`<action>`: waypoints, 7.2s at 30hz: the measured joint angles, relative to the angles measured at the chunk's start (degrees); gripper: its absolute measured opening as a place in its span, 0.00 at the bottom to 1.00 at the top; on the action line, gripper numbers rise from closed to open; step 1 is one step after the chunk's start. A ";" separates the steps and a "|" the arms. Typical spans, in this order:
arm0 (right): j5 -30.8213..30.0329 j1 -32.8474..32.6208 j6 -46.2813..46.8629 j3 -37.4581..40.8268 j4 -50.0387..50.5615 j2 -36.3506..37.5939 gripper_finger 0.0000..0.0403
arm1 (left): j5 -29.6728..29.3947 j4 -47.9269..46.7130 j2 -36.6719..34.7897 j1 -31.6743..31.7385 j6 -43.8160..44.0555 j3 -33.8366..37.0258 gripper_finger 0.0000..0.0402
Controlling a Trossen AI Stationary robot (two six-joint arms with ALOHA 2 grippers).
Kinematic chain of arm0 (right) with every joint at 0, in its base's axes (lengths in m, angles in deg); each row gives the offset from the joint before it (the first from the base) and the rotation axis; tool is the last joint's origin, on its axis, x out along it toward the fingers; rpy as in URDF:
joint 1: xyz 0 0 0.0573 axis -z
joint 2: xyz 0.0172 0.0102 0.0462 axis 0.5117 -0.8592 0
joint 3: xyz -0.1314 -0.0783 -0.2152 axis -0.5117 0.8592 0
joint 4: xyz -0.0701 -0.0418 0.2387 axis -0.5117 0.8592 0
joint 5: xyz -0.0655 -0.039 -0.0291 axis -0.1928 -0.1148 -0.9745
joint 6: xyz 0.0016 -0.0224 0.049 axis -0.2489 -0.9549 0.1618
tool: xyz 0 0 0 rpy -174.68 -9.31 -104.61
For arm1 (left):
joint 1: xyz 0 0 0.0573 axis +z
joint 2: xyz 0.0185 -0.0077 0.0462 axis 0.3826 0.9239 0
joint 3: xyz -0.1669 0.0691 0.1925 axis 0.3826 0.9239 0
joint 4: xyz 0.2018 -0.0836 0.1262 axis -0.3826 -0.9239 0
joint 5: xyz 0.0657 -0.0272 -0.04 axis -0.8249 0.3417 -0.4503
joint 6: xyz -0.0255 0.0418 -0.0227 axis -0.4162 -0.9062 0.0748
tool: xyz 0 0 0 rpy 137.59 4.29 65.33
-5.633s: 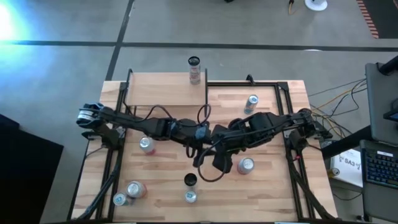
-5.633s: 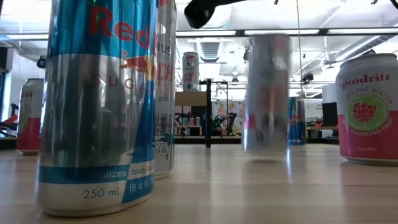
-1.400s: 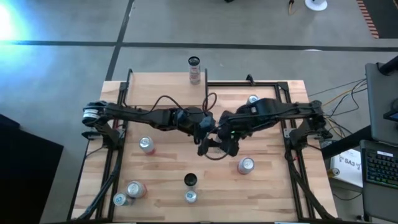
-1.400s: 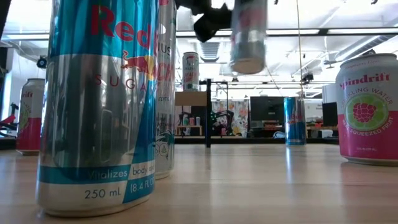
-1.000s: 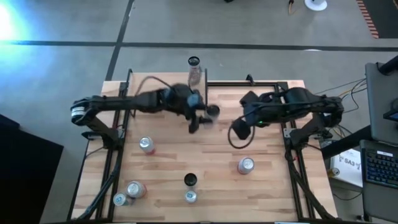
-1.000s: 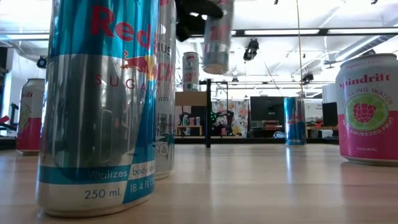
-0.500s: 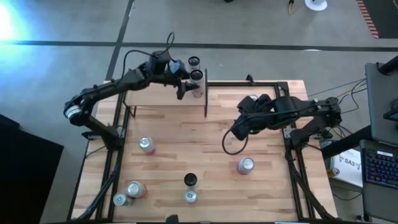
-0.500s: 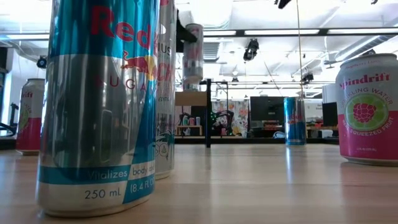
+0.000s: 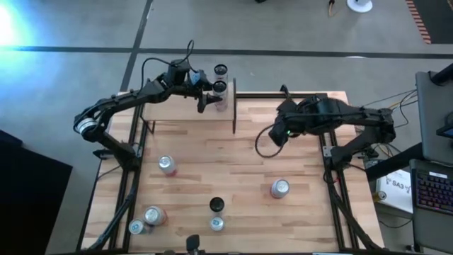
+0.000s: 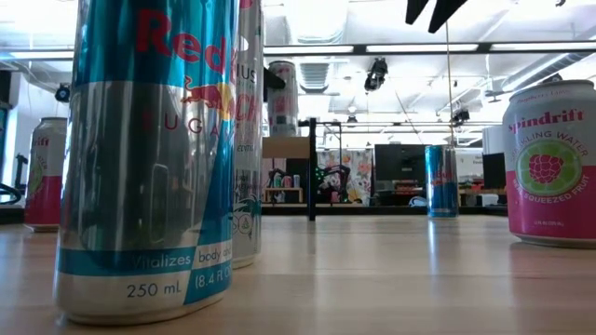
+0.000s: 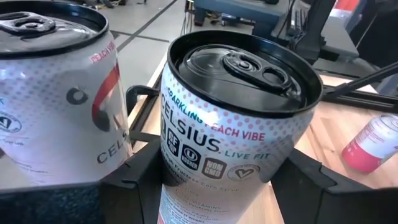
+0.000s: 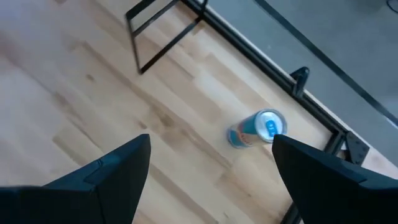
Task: Place canned beverage on shelf
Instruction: Put the right white-pink soda can on the shelf aligned with the other white-pink soda can, then put the white-pink soda can on the shelf aligned with the other white-pink soda can
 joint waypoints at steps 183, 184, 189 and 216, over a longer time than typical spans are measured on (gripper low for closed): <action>17.06 -20.58 -16.54 2.54 -59.83 -34.17 0.96 | -42.96 -27.30 -23.35 -63.44 40.43 12.80 0.75; 16.65 -20.57 -16.24 2.54 -59.85 -34.15 0.94 | -43.00 -27.99 -23.35 -63.45 40.50 12.80 0.76; 16.57 -20.47 -15.48 2.54 -59.47 -33.22 0.77 | -43.06 -29.24 -23.35 -63.45 40.56 12.83 0.75; 10.66 -11.13 -16.10 -22.95 -35.01 -32.88 0.61 | -50.74 -8.89 -24.73 -59.84 27.86 21.87 0.70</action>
